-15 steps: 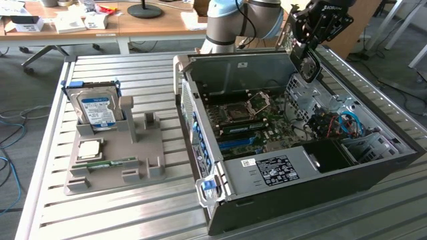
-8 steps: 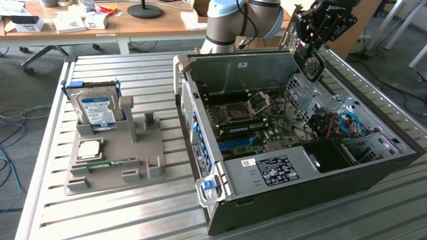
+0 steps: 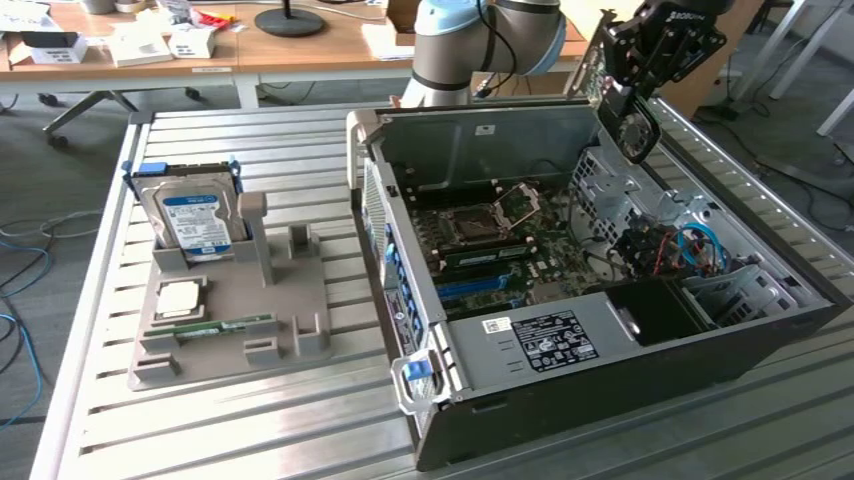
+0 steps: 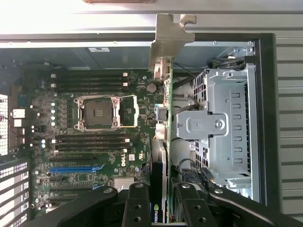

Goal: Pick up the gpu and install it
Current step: 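Insert the gpu into the slot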

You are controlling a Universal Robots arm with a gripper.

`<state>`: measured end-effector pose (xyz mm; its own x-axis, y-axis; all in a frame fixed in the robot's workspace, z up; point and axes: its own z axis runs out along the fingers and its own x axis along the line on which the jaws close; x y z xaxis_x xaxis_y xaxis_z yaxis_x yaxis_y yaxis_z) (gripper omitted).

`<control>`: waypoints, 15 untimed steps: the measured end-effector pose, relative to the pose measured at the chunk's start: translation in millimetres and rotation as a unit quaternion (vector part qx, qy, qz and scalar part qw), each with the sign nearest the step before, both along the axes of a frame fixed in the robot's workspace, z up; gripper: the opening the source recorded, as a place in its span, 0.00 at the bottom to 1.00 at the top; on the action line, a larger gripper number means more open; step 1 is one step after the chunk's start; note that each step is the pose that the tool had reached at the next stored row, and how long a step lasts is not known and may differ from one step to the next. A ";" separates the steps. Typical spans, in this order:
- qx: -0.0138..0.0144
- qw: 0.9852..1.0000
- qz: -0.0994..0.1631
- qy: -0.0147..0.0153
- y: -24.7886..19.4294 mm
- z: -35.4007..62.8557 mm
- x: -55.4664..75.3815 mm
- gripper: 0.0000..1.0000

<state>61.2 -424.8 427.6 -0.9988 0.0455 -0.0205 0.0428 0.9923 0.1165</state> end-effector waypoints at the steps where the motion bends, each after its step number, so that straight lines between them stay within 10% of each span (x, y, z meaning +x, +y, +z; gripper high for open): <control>1: 0.000 1.000 0.000 0.000 0.0 0.0 0.0 0.26; 15: 0.000 1.000 0.009 0.000 0.0 0.0 -0.1 0.26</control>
